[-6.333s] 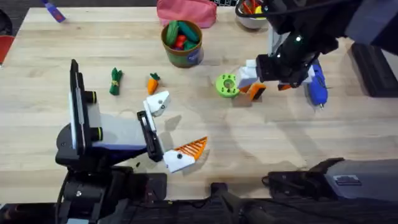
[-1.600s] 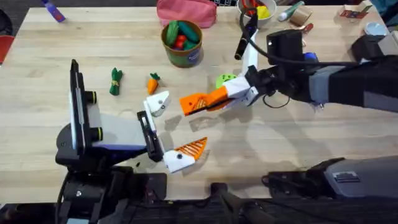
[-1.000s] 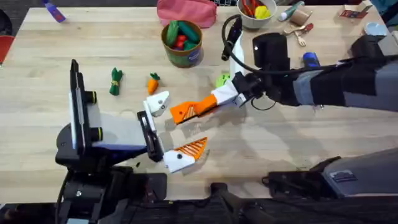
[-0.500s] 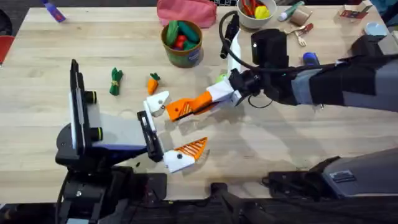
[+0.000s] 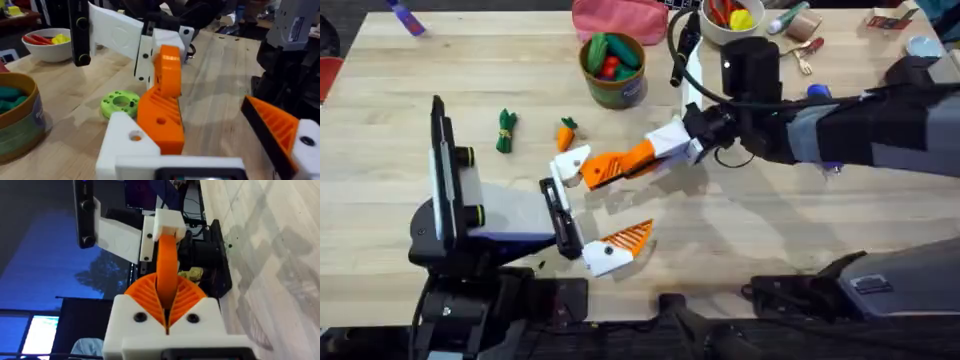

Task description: Pick up the gripper from the table and insert it into the empty holder that is missing its gripper. Then pick up a screw, insert it into the mounting hole, and use the screwdriver to tighten it. Finally, clean up the table by picking up the vegetable and placing it into the bucket.

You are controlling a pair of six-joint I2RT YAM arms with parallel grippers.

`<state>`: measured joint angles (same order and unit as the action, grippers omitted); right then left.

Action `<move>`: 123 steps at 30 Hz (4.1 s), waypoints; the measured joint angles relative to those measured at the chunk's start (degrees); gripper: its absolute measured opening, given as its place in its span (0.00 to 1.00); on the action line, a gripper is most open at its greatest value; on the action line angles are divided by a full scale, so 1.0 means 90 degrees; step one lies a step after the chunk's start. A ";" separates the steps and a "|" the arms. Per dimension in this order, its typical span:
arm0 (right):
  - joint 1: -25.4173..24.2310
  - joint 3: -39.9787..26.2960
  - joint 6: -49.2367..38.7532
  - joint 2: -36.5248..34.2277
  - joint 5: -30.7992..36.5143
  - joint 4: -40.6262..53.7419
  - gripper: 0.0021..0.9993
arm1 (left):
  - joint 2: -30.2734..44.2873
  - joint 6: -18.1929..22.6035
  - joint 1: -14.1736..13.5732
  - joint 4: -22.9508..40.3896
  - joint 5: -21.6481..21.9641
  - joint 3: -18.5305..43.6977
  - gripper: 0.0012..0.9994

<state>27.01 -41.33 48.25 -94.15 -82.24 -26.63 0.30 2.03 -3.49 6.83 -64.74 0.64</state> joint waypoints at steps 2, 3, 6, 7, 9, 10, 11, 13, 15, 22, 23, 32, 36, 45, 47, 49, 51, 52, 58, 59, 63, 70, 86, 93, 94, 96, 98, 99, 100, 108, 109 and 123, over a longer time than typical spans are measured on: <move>0.0016 -0.0011 0.0005 0.0000 0.0017 0.0002 0.01 | 0.0000 0.0016 0.0000 0.0000 0.0002 0.0000 0.99; 0.0021 -0.0011 0.0018 0.0000 0.0017 0.0002 0.01 | 0.0000 0.0017 0.0000 0.0000 -0.0001 0.0000 0.99; 0.0023 -0.0011 0.0022 0.0000 0.0017 0.0002 0.01 | 0.0000 0.0019 0.0000 0.0000 -0.0001 0.0000 0.99; 0.0021 -0.0011 0.0022 0.0000 0.0017 0.0002 0.01 | 0.0000 0.0019 0.0000 0.0000 -0.0001 0.0000 0.99; 0.0023 -0.0011 0.0022 0.0000 0.0039 0.0002 0.01 | 0.0000 0.0019 0.0000 0.0000 -0.0001 0.0000 0.99; 0.0024 -0.0011 0.0022 0.0000 0.0050 0.0002 0.01 | 0.0000 0.0019 0.0000 0.0000 -0.0001 0.0000 0.99; 0.0029 -0.0011 0.0022 0.0000 0.0080 0.0000 0.01 | 0.0000 0.0019 0.0000 0.0000 -0.0001 0.0000 0.99; 0.0050 -0.0011 0.0034 0.0000 0.0143 -0.0003 0.01 | 0.0000 0.0018 0.0000 0.0000 0.0004 0.0000 0.99; 0.0082 -0.0014 0.0069 0.0000 0.0186 -0.0013 0.01 | 0.0000 0.0016 0.0000 0.0000 0.0006 0.0000 0.99; 0.0123 -0.0023 0.0346 -0.0001 0.0330 -0.0424 0.01 | 0.0000 0.0036 0.0006 -0.0007 0.0055 0.0000 0.99; 0.0137 -0.0023 0.0452 -0.0015 0.0358 -0.0584 0.01 | 0.0000 0.0059 0.0012 -0.0014 0.0082 0.0000 0.99; 0.0365 -0.0130 0.1112 -0.0430 0.0454 -0.1265 0.01 | 0.0001 0.0013 0.0029 -0.0007 0.0071 0.0000 0.99; 0.0414 -0.0130 0.1245 -0.0452 0.0511 -0.1490 0.01 | 0.0002 0.0019 0.0029 -0.0007 0.0053 0.0000 0.99; 0.0417 -0.0130 0.1734 -0.0476 0.0658 -0.1885 0.01 | 0.0000 0.0050 0.0029 -0.0012 0.0074 0.0000 0.99; 0.0427 -0.0129 0.1891 -0.0503 0.0664 -0.2106 0.01 | 0.0000 0.0085 0.0029 -0.0019 0.0114 0.0000 0.99; 0.0429 -0.0123 0.2048 -0.0527 0.0680 -0.2301 0.01 | -0.0003 0.0126 0.0029 -0.0024 0.0150 0.0000 0.99; 0.0431 -0.0081 0.2166 -0.0546 0.0687 -0.2390 0.01 | -0.0005 0.0140 0.0029 -0.0022 0.0156 0.0000 0.99; 0.0431 -0.0053 0.2193 -0.0547 0.0687 -0.2422 0.01 | -0.0005 0.0138 0.0029 -0.0022 0.0148 0.0000 0.99; 0.0431 0.0057 0.2311 -0.0546 0.0708 -0.2534 0.01 | -0.0005 0.0095 0.0029 -0.0015 0.0097 0.0000 0.99; 0.0431 0.0066 0.2312 -0.0546 0.0709 -0.2573 0.01 | -0.0004 0.0089 0.0029 -0.0012 0.0096 0.0000 0.99; 0.0431 0.0088 0.2307 -0.0546 0.0784 -0.2618 0.01 | -0.0005 0.0082 0.0029 -0.0012 0.0101 0.0000 0.99; 0.0431 0.0188 0.2300 -0.0546 0.0877 -0.2691 0.01 | -0.0002 0.0014 0.0029 -0.0007 0.0096 0.0000 0.99; 0.0431 0.0236 0.2312 -0.0546 0.0942 -0.2747 0.01 | 0.0002 -0.0059 0.0029 -0.0002 0.0082 0.0000 0.99; 0.0501 0.0236 0.2331 -0.0546 0.1037 -0.2754 0.01 | 0.0002 -0.0065 0.0029 -0.0005 0.0105 0.0000 0.99; 0.0507 0.0236 0.2333 -0.0546 0.1052 -0.2756 0.01 | 0.0002 -0.0073 0.0029 -0.0005 0.0108 0.0000 0.99; 0.0509 0.0236 0.2335 -0.0546 0.1066 -0.2756 0.01 | 0.0002 -0.0083 0.0029 -0.0005 0.0118 0.0000 0.99; 0.0509 0.0236 0.2334 -0.0546 0.1069 -0.2756 0.01 | 0.0002 -0.0084 0.0029 -0.0005 0.0118 0.0000 0.99; 0.0509 0.0236 0.2334 -0.0546 0.1071 -0.2756 0.01 | 0.0002 -0.0083 0.0029 -0.0006 0.0121 0.0000 0.99; 0.0509 0.0236 0.2334 -0.0544 0.1073 -0.2756 0.01 | 0.0002 -0.0085 0.0029 -0.0005 0.0121 0.0000 0.99; 0.0512 0.0236 0.2334 -0.0546 0.1088 -0.2756 0.01 | 0.0002 -0.0086 0.0029 -0.0007 0.0125 0.0000 0.99; 0.0512 0.0236 0.2334 -0.0545 0.1090 -0.2756 0.01 | 0.0002 -0.0086 0.0029 -0.0007 0.0125 0.0000 0.99; 0.0521 0.0249 0.2358 -0.0546 0.1540 -0.2681 0.96 | 0.0000 -0.0030 0.0010 0.0002 -0.0001 0.0000 0.99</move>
<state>31.70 -39.09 69.47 -99.07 -68.38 -50.76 0.30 1.76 -3.40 6.85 -64.75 0.64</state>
